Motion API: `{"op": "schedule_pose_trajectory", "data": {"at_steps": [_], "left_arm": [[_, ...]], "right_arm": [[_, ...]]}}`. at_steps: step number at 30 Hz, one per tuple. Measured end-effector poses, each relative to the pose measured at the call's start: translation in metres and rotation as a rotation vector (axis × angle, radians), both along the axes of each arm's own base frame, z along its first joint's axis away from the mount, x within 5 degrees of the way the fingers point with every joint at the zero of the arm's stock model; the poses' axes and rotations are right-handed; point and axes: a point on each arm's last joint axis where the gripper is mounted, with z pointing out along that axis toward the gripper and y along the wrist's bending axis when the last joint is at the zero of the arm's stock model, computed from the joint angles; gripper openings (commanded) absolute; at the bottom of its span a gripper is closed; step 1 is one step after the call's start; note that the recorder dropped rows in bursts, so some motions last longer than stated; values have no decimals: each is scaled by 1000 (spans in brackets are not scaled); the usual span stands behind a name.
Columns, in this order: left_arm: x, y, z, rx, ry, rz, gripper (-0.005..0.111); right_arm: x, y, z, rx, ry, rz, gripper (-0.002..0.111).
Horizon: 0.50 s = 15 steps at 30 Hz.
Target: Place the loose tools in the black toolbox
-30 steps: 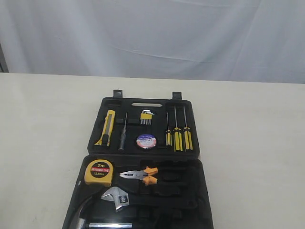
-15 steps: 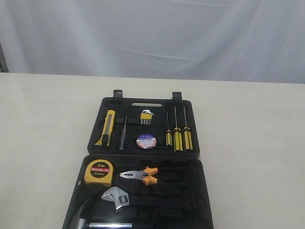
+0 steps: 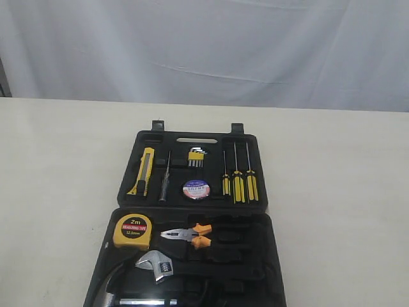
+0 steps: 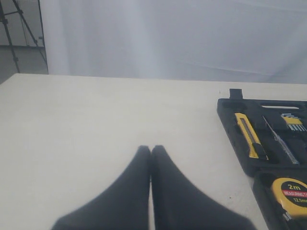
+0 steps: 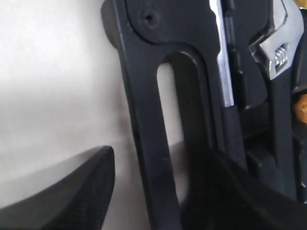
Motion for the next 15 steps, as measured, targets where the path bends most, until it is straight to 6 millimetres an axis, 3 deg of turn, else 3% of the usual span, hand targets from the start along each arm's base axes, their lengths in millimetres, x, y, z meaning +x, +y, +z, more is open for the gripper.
{"op": "schedule_pose_trajectory", "data": {"at_steps": [8,14,15], "left_arm": [[0,0,0,0,0,0,0],[0,0,0,0,0,0,0],[0,0,0,0,0,0,0]], "right_arm": [[10,6,-6,12,-3,-15,25],[21,16,-11,8,-16,5,12],[22,16,-12,4,-19,6,4]]}}
